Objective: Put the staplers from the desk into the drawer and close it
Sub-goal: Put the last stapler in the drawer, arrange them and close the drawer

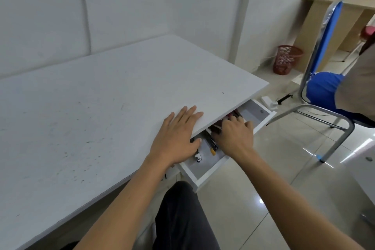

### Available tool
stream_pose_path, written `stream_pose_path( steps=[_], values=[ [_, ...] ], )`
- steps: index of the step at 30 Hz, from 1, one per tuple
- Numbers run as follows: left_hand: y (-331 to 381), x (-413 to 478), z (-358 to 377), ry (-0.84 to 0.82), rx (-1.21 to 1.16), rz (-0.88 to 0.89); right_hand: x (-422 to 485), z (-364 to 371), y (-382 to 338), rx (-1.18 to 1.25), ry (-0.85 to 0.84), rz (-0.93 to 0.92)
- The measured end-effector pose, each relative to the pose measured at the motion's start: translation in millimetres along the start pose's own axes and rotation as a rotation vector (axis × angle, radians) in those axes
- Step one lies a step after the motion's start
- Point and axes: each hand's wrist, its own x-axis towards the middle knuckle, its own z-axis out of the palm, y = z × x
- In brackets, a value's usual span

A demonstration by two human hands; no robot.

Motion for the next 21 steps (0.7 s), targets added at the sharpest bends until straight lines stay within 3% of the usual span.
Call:
stream_pose_path(
  steps=[4,11,17,21],
  values=[
    [1,0,0,0.015,-0.005,-0.008,9,20,2,-0.064,-0.025,-0.017],
    [0,1,2,0.035,-0.005,-0.01,13,23,9,0.078,-0.089,-0.12],
    [0,0,1,0.033,-0.01,-0.014,23,17,11,-0.063,-0.058,-0.063],
    [1,-1,0,0.033,-0.016,-0.012,26,19,18,0.025,-0.06,-0.034]
  ],
)
